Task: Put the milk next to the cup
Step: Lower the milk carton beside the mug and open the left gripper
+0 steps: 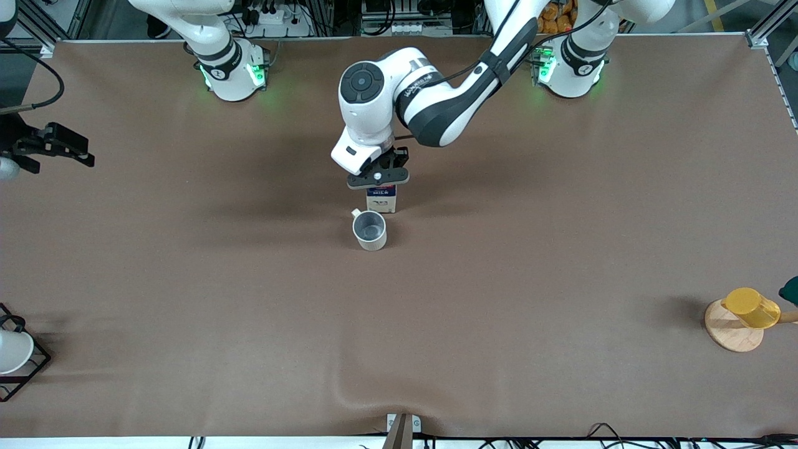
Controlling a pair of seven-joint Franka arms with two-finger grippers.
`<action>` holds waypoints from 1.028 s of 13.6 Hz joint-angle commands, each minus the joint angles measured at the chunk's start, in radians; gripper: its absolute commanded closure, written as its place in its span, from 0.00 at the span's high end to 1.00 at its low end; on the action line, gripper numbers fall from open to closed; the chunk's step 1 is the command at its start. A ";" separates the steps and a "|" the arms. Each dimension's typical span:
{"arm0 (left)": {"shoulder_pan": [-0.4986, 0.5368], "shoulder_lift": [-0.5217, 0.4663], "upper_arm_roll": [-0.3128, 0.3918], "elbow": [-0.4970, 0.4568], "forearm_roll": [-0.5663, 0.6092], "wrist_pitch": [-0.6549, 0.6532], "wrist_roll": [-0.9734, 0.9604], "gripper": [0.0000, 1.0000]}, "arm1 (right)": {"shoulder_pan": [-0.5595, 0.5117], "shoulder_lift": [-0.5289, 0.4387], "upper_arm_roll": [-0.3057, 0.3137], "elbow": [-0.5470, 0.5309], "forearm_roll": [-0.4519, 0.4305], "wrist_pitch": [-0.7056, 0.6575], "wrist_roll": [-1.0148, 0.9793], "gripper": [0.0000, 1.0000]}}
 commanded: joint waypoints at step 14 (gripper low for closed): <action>-0.043 0.063 0.036 0.068 0.001 0.026 -0.010 0.49 | -0.035 -0.034 -0.002 0.021 -0.001 -0.095 0.008 1.00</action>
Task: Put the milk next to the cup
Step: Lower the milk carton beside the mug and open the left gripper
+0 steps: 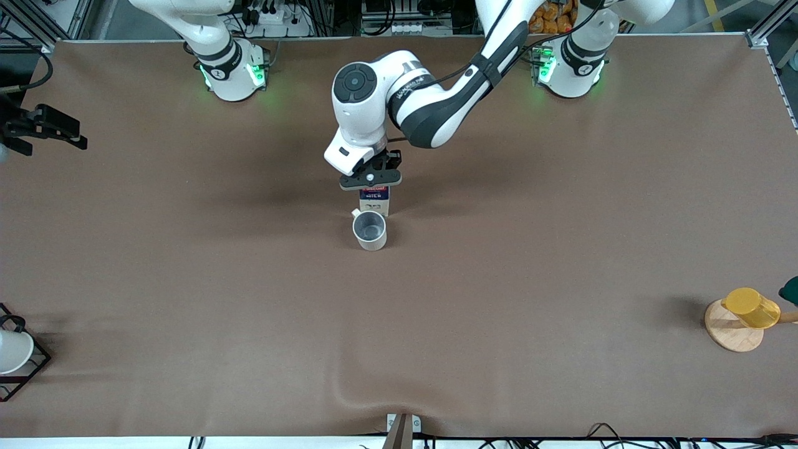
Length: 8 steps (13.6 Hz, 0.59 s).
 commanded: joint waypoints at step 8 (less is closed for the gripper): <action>0.000 -0.060 0.013 0.032 -0.001 -0.019 -0.011 1.00 | -0.020 -0.014 -0.013 0.000 -0.003 -0.015 0.001 1.00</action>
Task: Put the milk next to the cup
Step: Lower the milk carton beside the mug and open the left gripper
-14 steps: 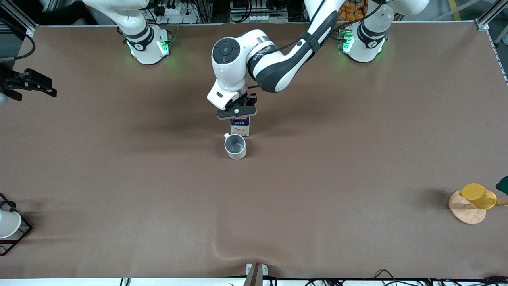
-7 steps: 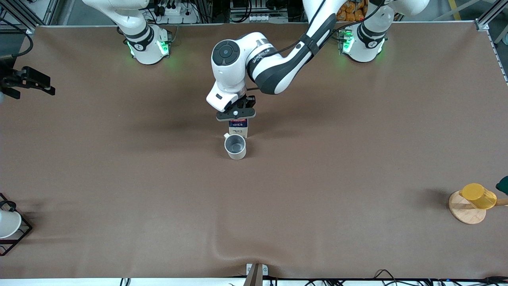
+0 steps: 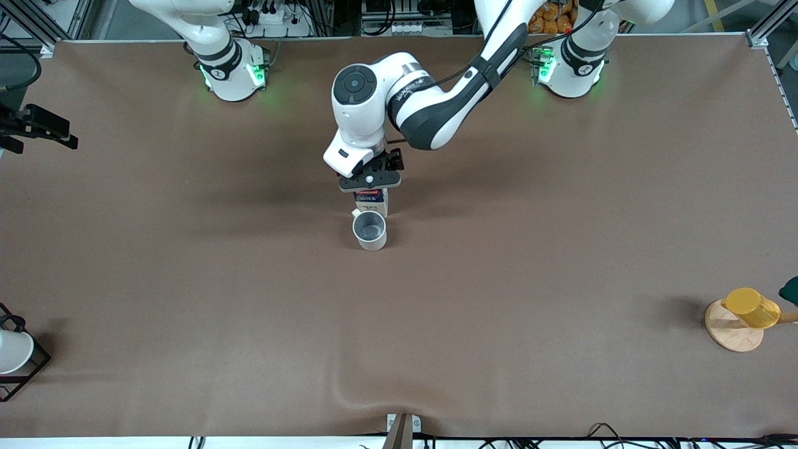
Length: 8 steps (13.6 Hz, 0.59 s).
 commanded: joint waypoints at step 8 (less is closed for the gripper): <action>0.085 -0.414 0.177 -0.014 0.001 -0.313 0.004 1.00 | -0.015 -0.009 0.013 0.017 -0.009 -0.003 -0.002 1.00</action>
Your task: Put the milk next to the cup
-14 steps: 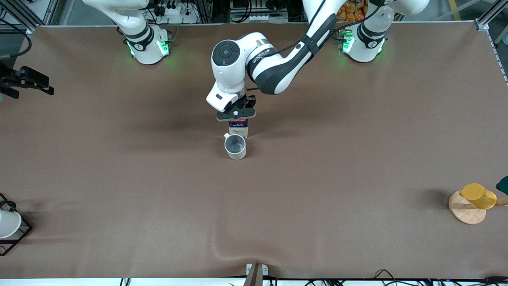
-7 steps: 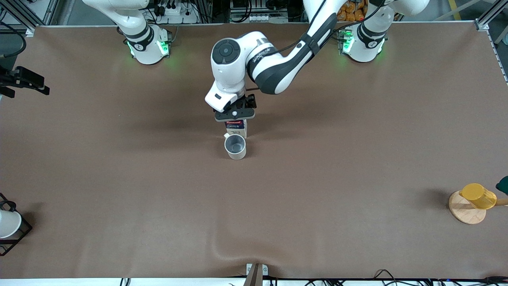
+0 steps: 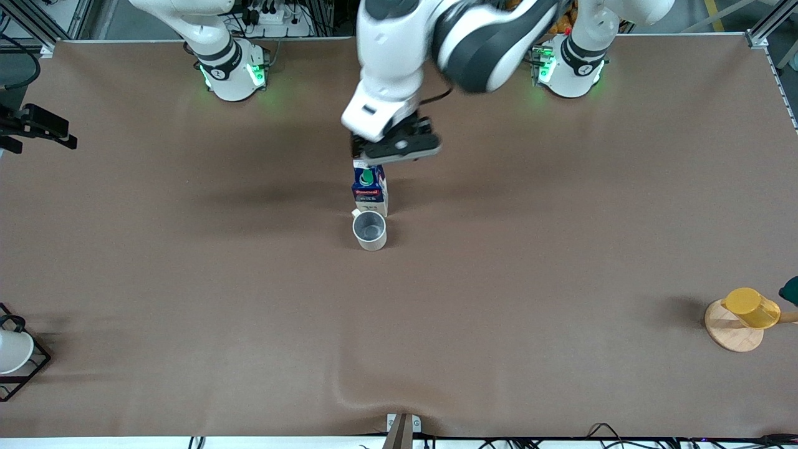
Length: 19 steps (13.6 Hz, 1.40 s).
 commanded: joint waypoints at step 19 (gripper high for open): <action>0.797 -0.432 -0.038 -0.280 -0.033 -0.229 0.825 1.00 | -0.003 0.042 0.019 0.077 -0.003 -0.013 -0.001 1.00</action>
